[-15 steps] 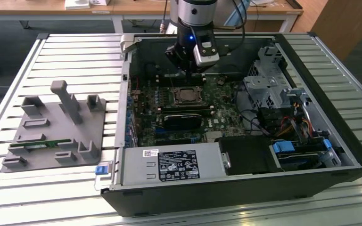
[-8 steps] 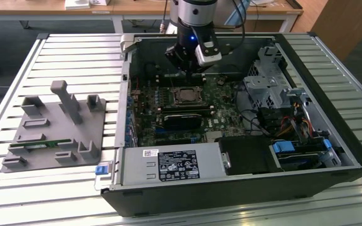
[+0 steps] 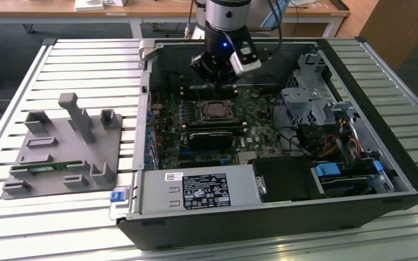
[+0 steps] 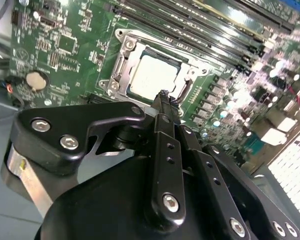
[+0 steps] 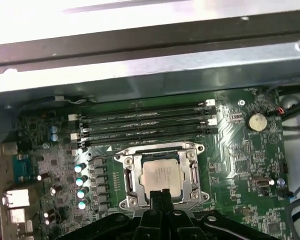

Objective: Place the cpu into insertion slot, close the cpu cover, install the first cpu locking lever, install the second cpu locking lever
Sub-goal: 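Install the first cpu locking lever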

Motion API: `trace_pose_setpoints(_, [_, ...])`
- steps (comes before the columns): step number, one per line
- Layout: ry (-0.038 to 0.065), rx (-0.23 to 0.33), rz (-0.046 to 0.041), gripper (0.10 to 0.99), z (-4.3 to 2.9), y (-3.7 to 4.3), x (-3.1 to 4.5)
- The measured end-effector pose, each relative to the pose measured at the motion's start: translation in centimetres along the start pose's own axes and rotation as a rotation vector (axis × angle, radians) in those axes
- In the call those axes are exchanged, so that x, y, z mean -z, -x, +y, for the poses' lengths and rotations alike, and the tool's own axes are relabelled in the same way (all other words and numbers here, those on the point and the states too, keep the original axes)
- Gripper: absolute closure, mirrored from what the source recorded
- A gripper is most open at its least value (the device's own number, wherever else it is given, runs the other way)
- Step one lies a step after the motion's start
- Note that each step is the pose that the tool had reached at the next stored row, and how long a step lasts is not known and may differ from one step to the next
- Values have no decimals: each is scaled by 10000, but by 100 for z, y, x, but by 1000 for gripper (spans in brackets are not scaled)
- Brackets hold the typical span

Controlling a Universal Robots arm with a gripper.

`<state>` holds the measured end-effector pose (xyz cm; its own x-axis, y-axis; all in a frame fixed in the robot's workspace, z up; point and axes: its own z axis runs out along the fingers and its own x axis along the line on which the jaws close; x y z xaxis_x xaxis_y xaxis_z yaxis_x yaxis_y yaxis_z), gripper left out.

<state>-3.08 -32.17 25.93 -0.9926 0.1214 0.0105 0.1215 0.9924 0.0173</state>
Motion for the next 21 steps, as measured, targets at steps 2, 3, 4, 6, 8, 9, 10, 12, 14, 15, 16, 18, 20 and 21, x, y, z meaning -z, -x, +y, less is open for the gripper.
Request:
trace_pose_setpoints(2, [8,311,2,980,0,0,-3])
trace_pose_setpoints(3, [12,437,-1,980,0,0,-5])
trace_pose_setpoints(4, [32,492,-10,980,-1,-5,-10])
trace_pose_setpoints(6, [102,499,-66,980,-7,-60,-18])
trace_pose_setpoints(8, [150,499,-117,980,-16,-130,-23])
trace_pose_setpoints(9, [172,500,-146,980,-21,-166,-25])
trace_pose_setpoints(10, [195,503,-182,980,-25,-199,-27])
trace_pose_setpoints(12, [239,503,-243,980,-33,-266,-28])
trace_pose_setpoints(14, [263,508,-274,980,-40,-321,-28])
trace_pose_setpoints(15, [269,511,-278,980,-42,-343,-28])
trace_pose_setpoints(16, [272,515,-280,980,-45,-365,-29])
trace_pose_setpoints(18, [274,519,-283,980,-48,-395,-30])
trace_pose_setpoints(20, [273,519,-283,980,-51,-411,-30])
trace_pose_setpoints(21, [272,519,-283,980,-53,-424,-29])
